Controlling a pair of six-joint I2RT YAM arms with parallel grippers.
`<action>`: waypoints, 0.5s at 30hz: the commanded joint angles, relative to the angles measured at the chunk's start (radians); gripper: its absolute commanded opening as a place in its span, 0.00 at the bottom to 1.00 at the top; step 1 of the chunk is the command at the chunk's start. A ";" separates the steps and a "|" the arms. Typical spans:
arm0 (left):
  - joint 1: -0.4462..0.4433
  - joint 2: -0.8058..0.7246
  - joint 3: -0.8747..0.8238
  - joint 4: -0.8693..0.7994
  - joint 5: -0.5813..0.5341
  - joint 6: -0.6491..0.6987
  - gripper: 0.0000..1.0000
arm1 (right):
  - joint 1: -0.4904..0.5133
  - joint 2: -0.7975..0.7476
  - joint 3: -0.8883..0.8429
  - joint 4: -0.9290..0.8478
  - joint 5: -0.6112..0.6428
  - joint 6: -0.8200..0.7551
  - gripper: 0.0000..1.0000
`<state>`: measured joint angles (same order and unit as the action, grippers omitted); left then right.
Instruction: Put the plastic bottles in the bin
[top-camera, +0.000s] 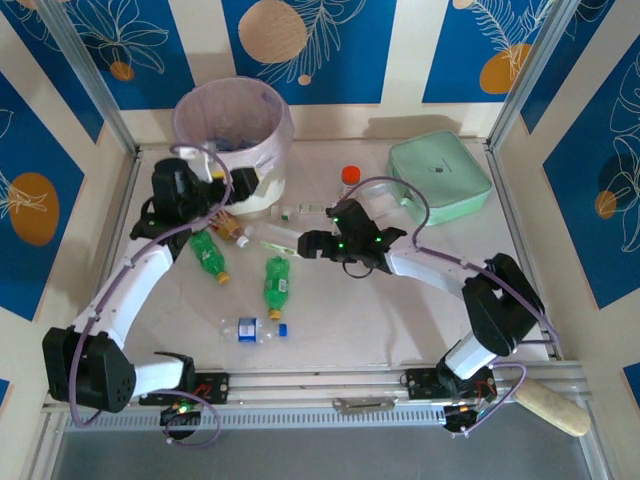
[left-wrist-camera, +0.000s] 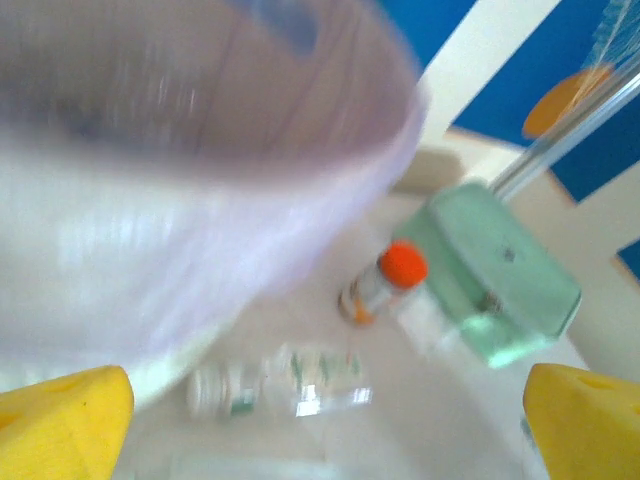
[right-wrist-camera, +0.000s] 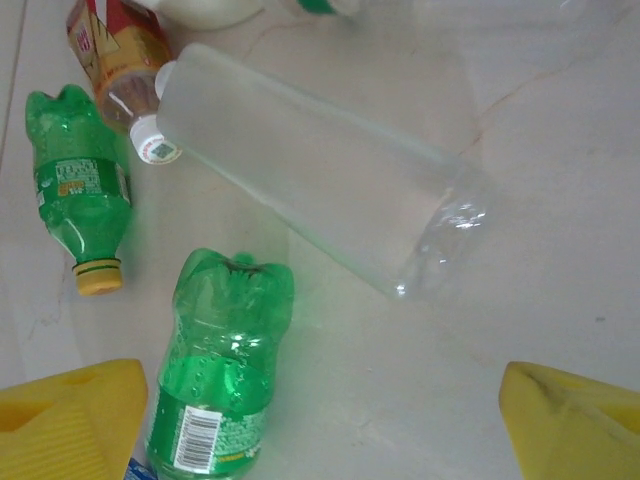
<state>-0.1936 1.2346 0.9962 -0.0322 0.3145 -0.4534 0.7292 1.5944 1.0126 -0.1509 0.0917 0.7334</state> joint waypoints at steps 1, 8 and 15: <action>0.007 -0.077 -0.125 0.071 0.038 -0.073 1.00 | 0.051 0.074 0.071 -0.008 -0.012 0.071 0.91; 0.008 -0.174 -0.383 0.117 -0.034 -0.167 1.00 | 0.132 0.246 0.229 -0.092 -0.012 0.139 0.91; 0.009 -0.236 -0.578 0.227 -0.141 -0.285 1.00 | 0.176 0.355 0.306 -0.134 -0.019 0.188 0.91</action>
<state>-0.1932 1.0214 0.4587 0.1104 0.2317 -0.6693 0.8909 1.9175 1.2819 -0.2268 0.0788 0.8803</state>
